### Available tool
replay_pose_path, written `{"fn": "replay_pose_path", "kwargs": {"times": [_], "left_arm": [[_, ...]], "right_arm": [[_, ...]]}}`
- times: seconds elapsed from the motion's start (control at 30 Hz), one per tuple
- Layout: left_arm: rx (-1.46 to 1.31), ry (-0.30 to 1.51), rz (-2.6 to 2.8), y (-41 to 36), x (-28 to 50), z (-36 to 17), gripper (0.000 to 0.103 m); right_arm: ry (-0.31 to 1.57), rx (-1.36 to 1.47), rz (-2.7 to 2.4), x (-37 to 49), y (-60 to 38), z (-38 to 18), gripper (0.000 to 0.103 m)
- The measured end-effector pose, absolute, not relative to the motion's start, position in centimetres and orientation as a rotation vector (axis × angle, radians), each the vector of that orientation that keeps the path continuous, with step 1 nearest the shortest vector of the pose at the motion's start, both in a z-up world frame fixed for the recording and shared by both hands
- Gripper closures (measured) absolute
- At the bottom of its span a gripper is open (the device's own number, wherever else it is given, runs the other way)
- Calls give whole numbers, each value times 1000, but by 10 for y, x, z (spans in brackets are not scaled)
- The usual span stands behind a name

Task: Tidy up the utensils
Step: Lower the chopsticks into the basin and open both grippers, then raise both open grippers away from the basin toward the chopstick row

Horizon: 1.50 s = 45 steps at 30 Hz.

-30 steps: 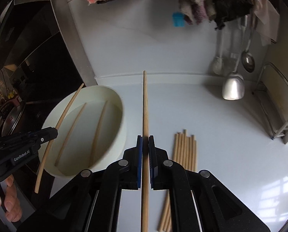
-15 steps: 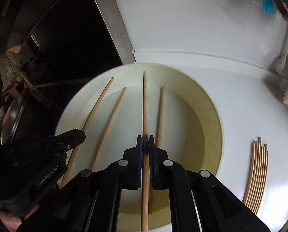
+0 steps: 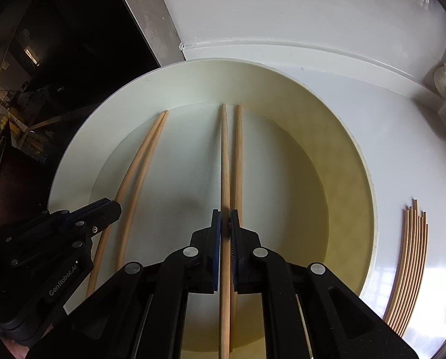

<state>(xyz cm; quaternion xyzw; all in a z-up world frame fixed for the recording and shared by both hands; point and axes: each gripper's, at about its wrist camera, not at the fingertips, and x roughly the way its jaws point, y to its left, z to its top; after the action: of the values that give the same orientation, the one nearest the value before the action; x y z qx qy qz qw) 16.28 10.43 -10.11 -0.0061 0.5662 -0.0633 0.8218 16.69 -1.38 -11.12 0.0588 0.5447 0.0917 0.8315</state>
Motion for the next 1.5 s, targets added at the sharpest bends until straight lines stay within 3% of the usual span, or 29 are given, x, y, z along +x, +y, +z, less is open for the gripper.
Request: {"fn": "replay_pose_path", "kwargs": {"times": [0.1,0.23,0.37,0.4,0.47,0.67,1.1,1.5], "left_arm": [[-25,1213,-124,108,163,-104,94],[-40,1204,-106,115,162,-101,66],[-42,1149,-89,121,155,-84,33],[-42,1139,-85,122,153,-81,32],[-41,1125,-84,124,149,-75,29],[-40,1099,-71,127,138,-61,25],[-8,1063,-80,115,95,-38,25],[13,1054,-113,79,61,-33,18]], "right_arm": [[1159,126,192,168,-15,-114,97],[1141,130,175,167,-19,-111,81],[1102,138,169,161,-23,-99,80],[1094,137,168,159,-24,-96,79],[1081,135,166,153,-26,-92,72],[1052,138,167,132,-30,-82,66],[1022,168,153,80,-45,-67,61],[987,201,116,32,-86,-57,53]]}}
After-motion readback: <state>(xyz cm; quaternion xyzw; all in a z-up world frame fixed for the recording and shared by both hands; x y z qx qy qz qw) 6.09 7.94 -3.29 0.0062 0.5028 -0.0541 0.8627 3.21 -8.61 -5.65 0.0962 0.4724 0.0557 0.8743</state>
